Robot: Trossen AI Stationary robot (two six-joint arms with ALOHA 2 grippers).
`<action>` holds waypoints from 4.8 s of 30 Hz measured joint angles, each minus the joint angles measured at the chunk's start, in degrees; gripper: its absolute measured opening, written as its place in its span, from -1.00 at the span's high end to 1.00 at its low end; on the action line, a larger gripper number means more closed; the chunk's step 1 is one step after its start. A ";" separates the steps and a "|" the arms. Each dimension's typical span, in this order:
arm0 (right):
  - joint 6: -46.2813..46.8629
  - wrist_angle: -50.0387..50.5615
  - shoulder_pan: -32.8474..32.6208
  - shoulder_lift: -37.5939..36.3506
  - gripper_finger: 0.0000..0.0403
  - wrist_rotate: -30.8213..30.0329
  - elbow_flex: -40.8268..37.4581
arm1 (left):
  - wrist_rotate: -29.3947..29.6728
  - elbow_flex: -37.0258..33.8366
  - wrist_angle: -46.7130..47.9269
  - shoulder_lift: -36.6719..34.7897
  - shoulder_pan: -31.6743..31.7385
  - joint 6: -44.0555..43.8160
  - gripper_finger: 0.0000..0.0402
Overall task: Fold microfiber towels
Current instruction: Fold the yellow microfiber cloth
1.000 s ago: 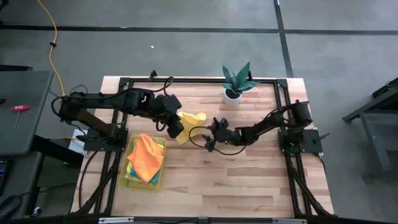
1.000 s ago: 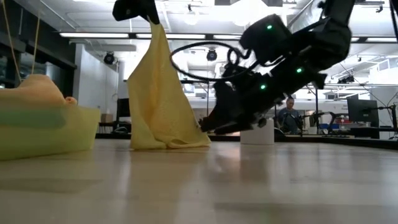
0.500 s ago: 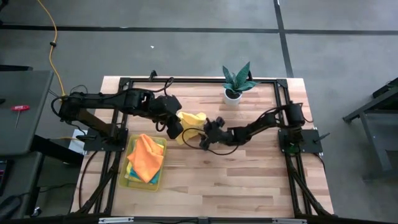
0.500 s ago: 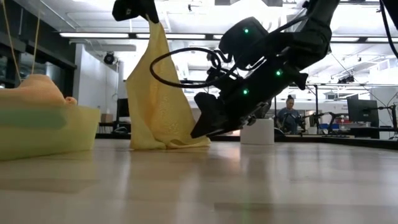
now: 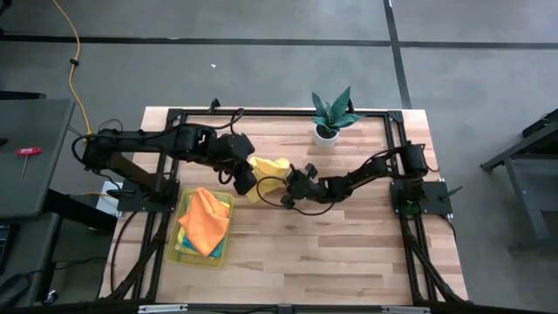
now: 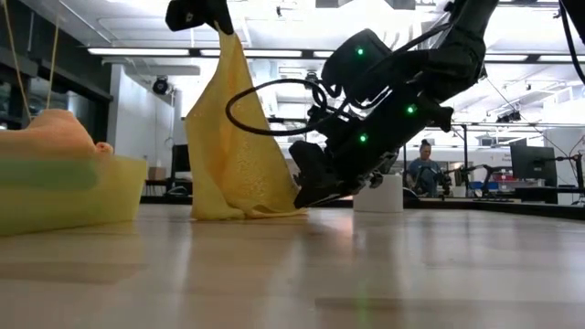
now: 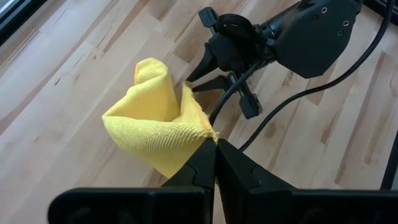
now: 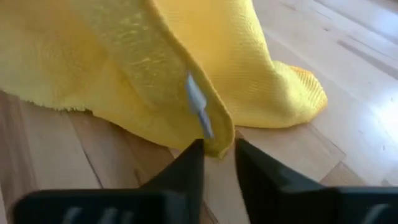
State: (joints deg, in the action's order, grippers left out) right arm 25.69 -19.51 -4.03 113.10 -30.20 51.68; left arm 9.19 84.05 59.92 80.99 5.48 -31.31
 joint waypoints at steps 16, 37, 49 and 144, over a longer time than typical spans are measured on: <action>-3.62 10.38 0.66 -12.48 0.99 0.02 0.00 | 0.28 0.00 0.04 0.00 0.00 0.00 1.00; -1.51 44.09 -4.20 -55.91 1.00 -4.52 -0.02 | 15.05 0.07 -10.92 -0.59 1.06 14.25 1.00; -7.64 49.79 1.23 -65.49 1.00 -5.59 -0.02 | 23.59 0.07 -11.63 -0.57 7.38 34.25 1.00; 61.48 72.89 -24.44 -26.03 0.97 11.04 -0.02 | 13.93 -15.76 -26.81 20.98 -6.62 -4.33 0.89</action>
State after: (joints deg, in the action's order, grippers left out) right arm 87.18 53.38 -28.47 87.07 -19.16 51.66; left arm 23.12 68.29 33.11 101.97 -1.14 -35.64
